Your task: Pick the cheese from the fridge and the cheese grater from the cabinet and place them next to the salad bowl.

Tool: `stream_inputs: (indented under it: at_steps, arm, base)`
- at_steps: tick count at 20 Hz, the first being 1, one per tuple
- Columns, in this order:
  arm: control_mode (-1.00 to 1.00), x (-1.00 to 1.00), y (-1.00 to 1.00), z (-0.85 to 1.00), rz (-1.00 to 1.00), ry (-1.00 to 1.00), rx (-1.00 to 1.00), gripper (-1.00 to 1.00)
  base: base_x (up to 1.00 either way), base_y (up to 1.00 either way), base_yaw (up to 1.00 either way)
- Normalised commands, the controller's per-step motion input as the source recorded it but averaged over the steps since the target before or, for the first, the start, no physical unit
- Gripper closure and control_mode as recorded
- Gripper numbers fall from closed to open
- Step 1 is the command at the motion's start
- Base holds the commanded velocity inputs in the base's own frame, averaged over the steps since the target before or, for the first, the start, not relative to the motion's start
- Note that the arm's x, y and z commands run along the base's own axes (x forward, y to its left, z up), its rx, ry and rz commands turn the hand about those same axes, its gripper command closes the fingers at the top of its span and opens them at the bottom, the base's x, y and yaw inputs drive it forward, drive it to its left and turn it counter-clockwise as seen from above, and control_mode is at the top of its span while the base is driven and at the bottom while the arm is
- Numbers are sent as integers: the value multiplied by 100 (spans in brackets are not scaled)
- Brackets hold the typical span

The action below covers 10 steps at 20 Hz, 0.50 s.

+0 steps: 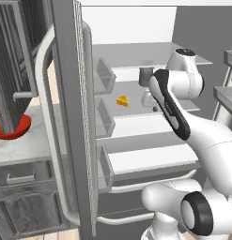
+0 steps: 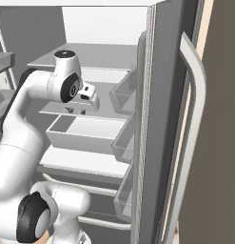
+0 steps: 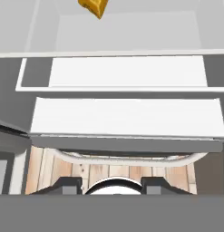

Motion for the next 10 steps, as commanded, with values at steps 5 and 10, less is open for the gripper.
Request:
stream_inputs:
  at_steps: [5, 10]
  arm:
    - [-100, -11, 0, -2, 0, -2, 0, -100]
    - [-100, -21, 11, -13, 0, -19, 0, -100]
  base:
    - [0, 0, 0]
    - [0, 0, 0]
